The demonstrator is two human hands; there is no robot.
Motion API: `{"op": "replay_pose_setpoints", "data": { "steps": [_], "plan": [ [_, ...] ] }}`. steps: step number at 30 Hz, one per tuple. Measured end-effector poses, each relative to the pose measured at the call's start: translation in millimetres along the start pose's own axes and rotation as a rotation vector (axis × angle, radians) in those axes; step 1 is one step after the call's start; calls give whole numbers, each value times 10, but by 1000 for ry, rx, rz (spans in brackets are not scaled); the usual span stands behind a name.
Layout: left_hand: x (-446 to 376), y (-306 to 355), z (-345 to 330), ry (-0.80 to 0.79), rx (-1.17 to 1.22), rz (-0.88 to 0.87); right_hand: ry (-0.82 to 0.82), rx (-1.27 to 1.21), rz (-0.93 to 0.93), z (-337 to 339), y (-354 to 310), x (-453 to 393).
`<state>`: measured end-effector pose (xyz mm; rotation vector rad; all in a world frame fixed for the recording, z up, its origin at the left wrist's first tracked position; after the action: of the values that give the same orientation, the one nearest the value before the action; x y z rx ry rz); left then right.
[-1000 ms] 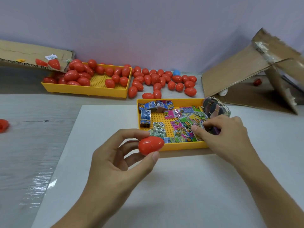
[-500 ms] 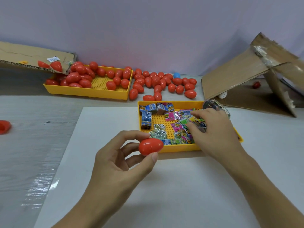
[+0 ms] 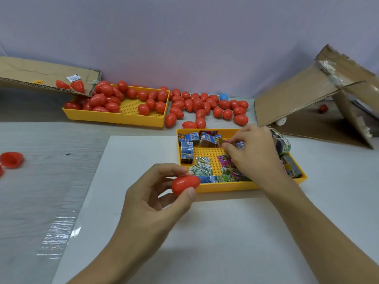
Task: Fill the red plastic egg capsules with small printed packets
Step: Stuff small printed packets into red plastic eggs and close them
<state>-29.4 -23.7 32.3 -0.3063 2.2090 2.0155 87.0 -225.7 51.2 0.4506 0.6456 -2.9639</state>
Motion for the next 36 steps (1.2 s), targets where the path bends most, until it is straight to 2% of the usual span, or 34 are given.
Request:
{"op": "replay_pose_setpoints", "data": {
  "steps": [2, 5, 7, 12, 16, 21, 27, 36],
  "plan": [
    [-8, 28, -10, -10, 21, -18, 36, -169, 18, 141, -6, 98],
    [-11, 69, -58, -57, -27, -74, -47, -420, 26, 262, -37, 319],
    [-6, 80, -76, -65, -58, -109, -167, -582, 28, 273, -66, 487],
    [27, 106, -117, -86, -144, -95, -614, -953, -41, 117, -232, 844],
    [67, 114, -205, -170, -168, -58, -778, -1073, -76, 48, -368, 982],
    [91, 96, -243, -189, -164, -61, -788, -1029, -48, 46, -399, 1025],
    [82, 91, -201, -139, -167, -95, -635, -801, 84, 63, -377, 1024],
    [87, 20, -210, -151, -78, 27, -647, -830, 141, 56, -391, 1053]
  ]
}}
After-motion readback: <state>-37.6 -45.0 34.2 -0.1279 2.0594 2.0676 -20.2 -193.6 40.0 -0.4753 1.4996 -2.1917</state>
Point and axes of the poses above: each hand's wrist, its own x-axis away from the middle knuckle, its own z-axis out of the back of the hand, y = z × x, the point moved 6 cm from there along -x, towards the middle knuckle
